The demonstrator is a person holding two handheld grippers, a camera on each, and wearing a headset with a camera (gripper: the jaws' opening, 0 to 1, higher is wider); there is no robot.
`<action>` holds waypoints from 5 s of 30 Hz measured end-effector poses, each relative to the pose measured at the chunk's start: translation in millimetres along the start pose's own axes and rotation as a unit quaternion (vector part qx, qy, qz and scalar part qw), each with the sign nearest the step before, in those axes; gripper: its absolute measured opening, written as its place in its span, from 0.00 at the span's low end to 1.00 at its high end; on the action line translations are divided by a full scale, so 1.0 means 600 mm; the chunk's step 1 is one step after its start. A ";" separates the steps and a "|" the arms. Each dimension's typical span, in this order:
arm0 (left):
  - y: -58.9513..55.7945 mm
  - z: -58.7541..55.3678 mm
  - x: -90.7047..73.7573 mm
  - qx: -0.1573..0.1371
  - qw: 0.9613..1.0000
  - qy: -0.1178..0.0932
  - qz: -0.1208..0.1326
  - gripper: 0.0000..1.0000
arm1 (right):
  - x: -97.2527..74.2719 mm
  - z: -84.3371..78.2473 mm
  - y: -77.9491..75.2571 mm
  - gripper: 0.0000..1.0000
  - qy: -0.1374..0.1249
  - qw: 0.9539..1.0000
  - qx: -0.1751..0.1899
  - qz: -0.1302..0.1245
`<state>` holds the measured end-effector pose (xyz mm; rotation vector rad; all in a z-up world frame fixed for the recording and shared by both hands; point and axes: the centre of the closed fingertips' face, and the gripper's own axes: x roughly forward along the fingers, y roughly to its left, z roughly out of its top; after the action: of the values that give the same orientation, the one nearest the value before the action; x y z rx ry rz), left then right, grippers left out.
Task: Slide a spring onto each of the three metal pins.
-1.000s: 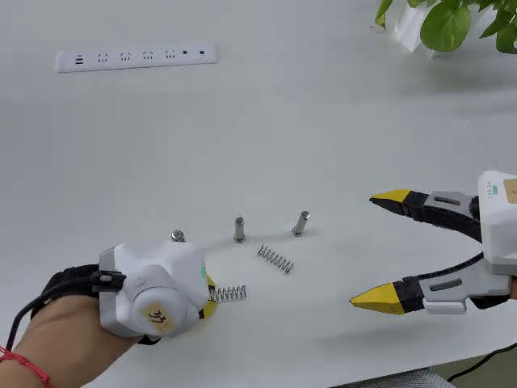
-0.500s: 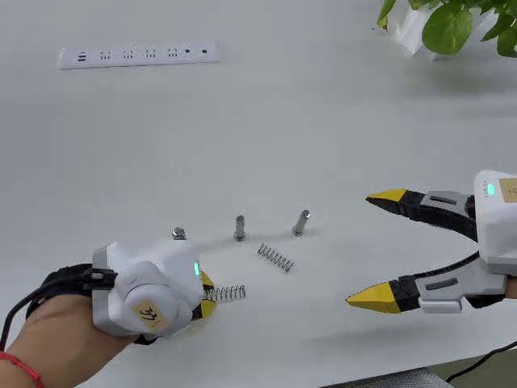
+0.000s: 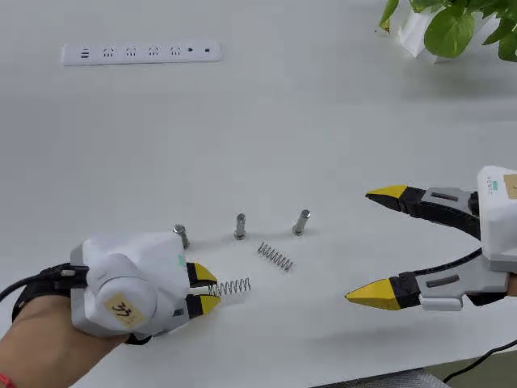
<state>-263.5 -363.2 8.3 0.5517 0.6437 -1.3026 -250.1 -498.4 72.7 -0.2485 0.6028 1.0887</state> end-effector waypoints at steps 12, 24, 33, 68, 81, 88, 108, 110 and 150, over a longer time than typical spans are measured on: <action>0.019 0.093 -0.062 -0.039 0.993 -0.110 0.035 0.07 | 0.005 0.103 0.032 0.71 -0.048 0.998 -0.019 0.036; 0.028 0.172 -0.119 -0.062 0.975 -0.208 0.049 0.07 | 0.014 0.176 0.055 0.39 -0.087 0.992 0.003 0.091; 0.022 0.194 -0.131 -0.064 0.969 -0.236 0.045 0.07 | 0.018 0.203 0.069 0.25 -0.094 0.989 0.011 0.113; 0.011 0.210 -0.136 -0.076 0.961 -0.264 0.030 0.07 | 0.017 0.218 0.097 0.07 -0.084 0.987 -0.006 0.139; 0.001 0.210 -0.128 -0.070 0.963 -0.260 0.023 0.07 | 0.020 0.232 0.106 0.06 -0.079 0.986 -0.029 0.144; -0.002 0.210 -0.126 -0.070 0.963 -0.260 0.019 0.07 | 0.022 0.238 0.113 0.06 -0.072 0.986 -0.045 0.146; -0.003 0.211 -0.126 -0.072 0.963 -0.261 0.014 0.07 | 0.026 0.243 0.121 0.06 -0.054 0.984 -0.080 0.152; -0.003 0.210 -0.126 -0.072 0.963 -0.261 0.013 0.07 | 0.026 0.243 0.121 0.06 -0.053 0.984 -0.081 0.152; 0.001 0.224 -0.123 -0.076 0.957 -0.280 0.011 0.06 | 0.039 0.200 0.132 0.15 0.206 0.888 -0.304 0.278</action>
<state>-257.0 -405.4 155.5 0.0484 0.2595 -1.2961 -272.3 -387.8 164.8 -0.9126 0.7162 1.7968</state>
